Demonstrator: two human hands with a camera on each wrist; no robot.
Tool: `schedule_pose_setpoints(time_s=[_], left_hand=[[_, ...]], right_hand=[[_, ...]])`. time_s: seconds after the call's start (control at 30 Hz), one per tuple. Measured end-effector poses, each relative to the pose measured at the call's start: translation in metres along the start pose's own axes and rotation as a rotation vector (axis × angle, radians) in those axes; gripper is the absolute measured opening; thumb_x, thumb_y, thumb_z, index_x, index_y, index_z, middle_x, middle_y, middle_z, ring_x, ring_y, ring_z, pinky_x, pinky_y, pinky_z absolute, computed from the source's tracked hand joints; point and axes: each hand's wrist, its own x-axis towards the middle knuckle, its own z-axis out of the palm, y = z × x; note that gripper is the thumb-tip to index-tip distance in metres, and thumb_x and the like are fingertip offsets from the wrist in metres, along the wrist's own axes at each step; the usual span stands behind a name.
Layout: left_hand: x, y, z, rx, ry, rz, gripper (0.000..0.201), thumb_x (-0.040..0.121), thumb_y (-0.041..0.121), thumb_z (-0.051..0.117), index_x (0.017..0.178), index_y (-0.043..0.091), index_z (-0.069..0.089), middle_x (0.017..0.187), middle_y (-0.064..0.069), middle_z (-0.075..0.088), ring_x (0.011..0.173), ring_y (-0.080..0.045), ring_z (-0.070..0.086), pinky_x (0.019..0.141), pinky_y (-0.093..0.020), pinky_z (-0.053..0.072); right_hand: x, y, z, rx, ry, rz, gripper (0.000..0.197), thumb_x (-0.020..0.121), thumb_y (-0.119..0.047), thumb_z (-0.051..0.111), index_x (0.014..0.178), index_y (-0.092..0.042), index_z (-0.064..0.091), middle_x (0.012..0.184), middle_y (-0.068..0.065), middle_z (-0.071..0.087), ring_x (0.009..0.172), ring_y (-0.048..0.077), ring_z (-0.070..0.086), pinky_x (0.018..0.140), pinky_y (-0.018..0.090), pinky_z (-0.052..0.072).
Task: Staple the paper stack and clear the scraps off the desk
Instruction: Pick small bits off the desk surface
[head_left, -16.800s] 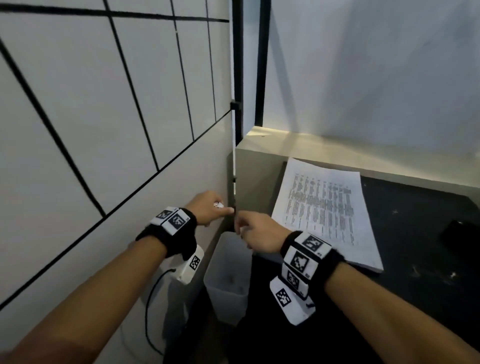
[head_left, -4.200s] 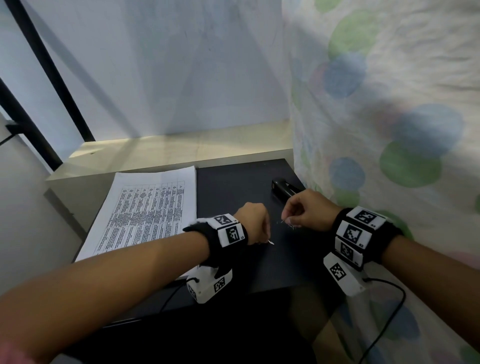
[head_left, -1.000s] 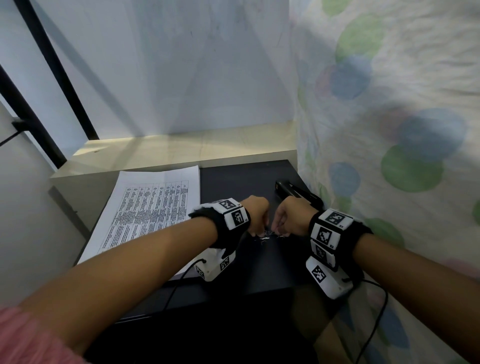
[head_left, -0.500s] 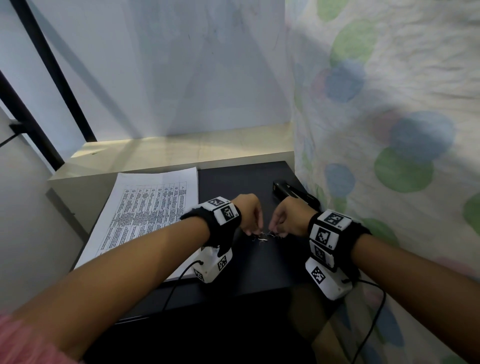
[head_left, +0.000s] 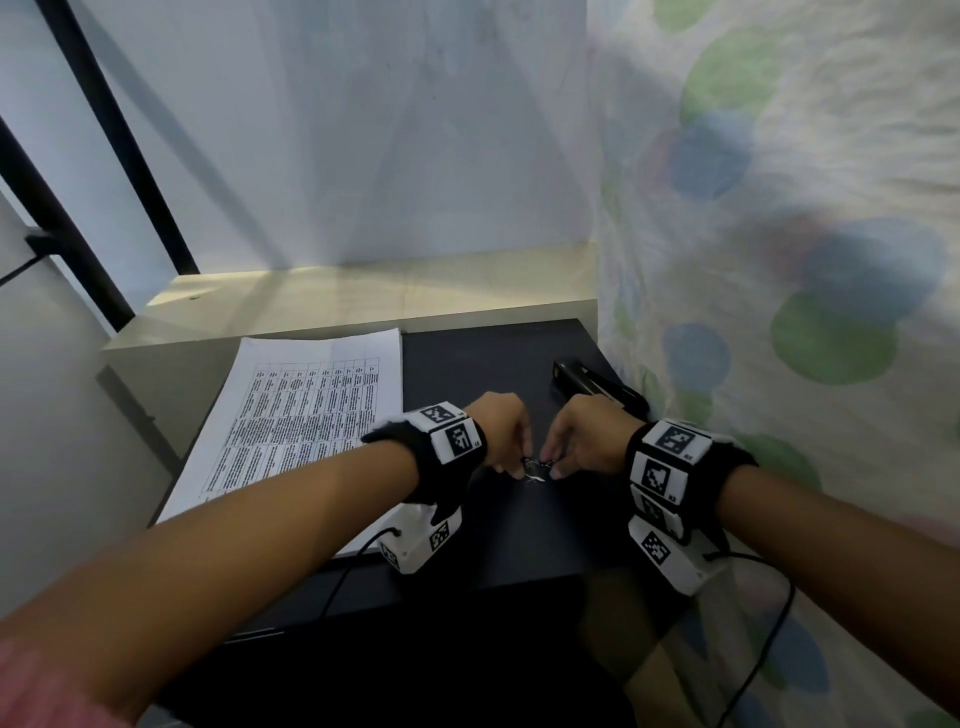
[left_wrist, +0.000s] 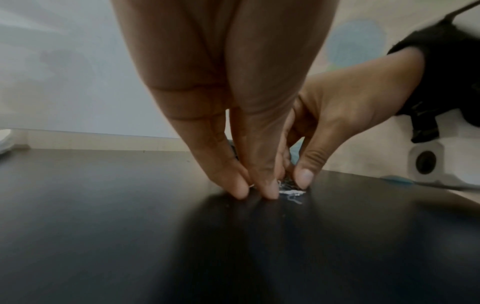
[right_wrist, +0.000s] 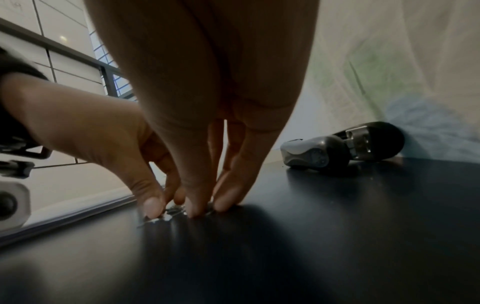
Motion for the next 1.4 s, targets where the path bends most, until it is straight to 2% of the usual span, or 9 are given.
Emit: schedule_pose_setpoints(time_s=[0.23, 0.5, 0.67, 0.77, 0.87, 1.0, 1.1, 1.17, 1.4], left_hand=[[0.005, 0.002, -0.004, -0.012, -0.045, -0.010, 0.021, 0.076, 0.008, 0.075, 0.098, 0.006, 0.073, 0.086, -0.006, 0.070, 0.054, -0.009, 0.058, 0.075, -0.026, 0.056], [0.006, 0.014, -0.005, 0.063, -0.060, -0.029, 0.017, 0.081, 0.004, 0.067, 0.097, 0.003, 0.073, 0.084, -0.010, 0.069, 0.058, -0.017, 0.063, 0.079, -0.031, 0.058], [0.000, 0.025, -0.003, 0.322, -0.103, -0.013, 0.013, 0.088, 0.011, 0.062, 0.092, 0.003, 0.070, 0.057, 0.001, 0.052, 0.099, -0.025, 0.069, 0.075, -0.028, 0.050], [-0.001, 0.025, 0.001, 0.382, -0.103, 0.017, 0.027, 0.091, 0.012, 0.057, 0.112, -0.002, 0.065, 0.092, -0.015, 0.069, 0.110, -0.029, 0.063, 0.086, -0.032, 0.048], [-0.001, 0.024, 0.004, 0.398, -0.088, 0.058, 0.030, 0.095, 0.014, 0.051, 0.116, -0.005, 0.061, 0.122, -0.019, 0.063, 0.114, -0.032, 0.060, 0.093, -0.033, 0.045], [-0.001, 0.019, 0.005, 0.371, -0.064, 0.069, 0.031, 0.095, 0.014, 0.049, 0.110, -0.010, 0.062, 0.118, -0.023, 0.063, 0.111, -0.035, 0.060, 0.091, -0.036, 0.046], [-0.001, 0.014, 0.006, 0.334, -0.073, 0.049, 0.031, 0.094, 0.014, 0.048, 0.105, -0.012, 0.062, 0.113, -0.027, 0.064, 0.108, -0.039, 0.060, 0.089, -0.038, 0.048], [0.000, 0.010, 0.005, 0.294, -0.069, 0.034, 0.033, 0.094, 0.015, 0.048, 0.104, -0.013, 0.061, 0.114, -0.028, 0.063, 0.108, -0.040, 0.060, 0.090, -0.039, 0.048], [-0.007, -0.006, -0.013, 0.170, 0.005, 0.005, 0.033, 0.093, 0.020, 0.048, 0.105, -0.005, 0.066, 0.101, -0.017, 0.066, 0.092, -0.029, 0.061, 0.091, -0.037, 0.050]], right_hand=[[0.007, 0.002, 0.002, 0.110, -0.005, 0.030, 0.014, 0.074, -0.008, 0.076, 0.087, -0.004, 0.074, 0.063, -0.004, 0.064, 0.041, -0.008, 0.057, 0.049, 0.002, 0.046], [0.006, -0.004, 0.006, -0.042, -0.018, 0.004, 0.013, 0.081, -0.008, 0.068, 0.092, -0.006, 0.074, 0.082, 0.006, 0.068, 0.057, 0.007, 0.057, 0.043, 0.001, 0.042], [0.004, -0.007, 0.009, -0.140, -0.020, -0.025, 0.019, 0.086, -0.005, 0.056, 0.097, -0.007, 0.072, 0.105, 0.009, 0.072, 0.099, 0.021, 0.065, 0.067, 0.014, 0.041], [0.003, -0.008, 0.013, -0.173, -0.017, -0.042, 0.023, 0.086, -0.004, 0.052, 0.098, -0.006, 0.071, 0.108, 0.009, 0.071, 0.103, 0.024, 0.065, 0.079, 0.021, 0.047], [0.004, -0.006, 0.015, -0.160, -0.017, -0.035, 0.023, 0.087, -0.005, 0.051, 0.101, -0.006, 0.070, 0.110, 0.009, 0.070, 0.105, 0.025, 0.064, 0.089, 0.026, 0.048], [0.001, 0.000, 0.010, -0.061, 0.007, -0.036, 0.020, 0.089, -0.008, 0.054, 0.101, -0.005, 0.070, 0.102, 0.006, 0.070, 0.093, 0.016, 0.064, 0.073, 0.016, 0.042], [-0.001, 0.007, 0.005, 0.034, 0.017, -0.019, 0.015, 0.090, -0.009, 0.054, 0.085, -0.010, 0.068, 0.073, -0.006, 0.061, 0.064, 0.004, 0.055, 0.053, 0.004, 0.042], [-0.001, 0.012, 0.002, 0.125, 0.021, -0.004, 0.021, 0.090, -0.008, 0.054, 0.071, -0.017, 0.060, 0.064, -0.005, 0.056, 0.057, 0.005, 0.052, 0.052, 0.008, 0.045], [-0.007, 0.010, -0.010, 0.184, 0.075, -0.025, 0.020, 0.090, -0.007, 0.054, 0.072, -0.016, 0.057, 0.062, 0.000, 0.056, 0.048, 0.003, 0.052, 0.047, 0.005, 0.044]])
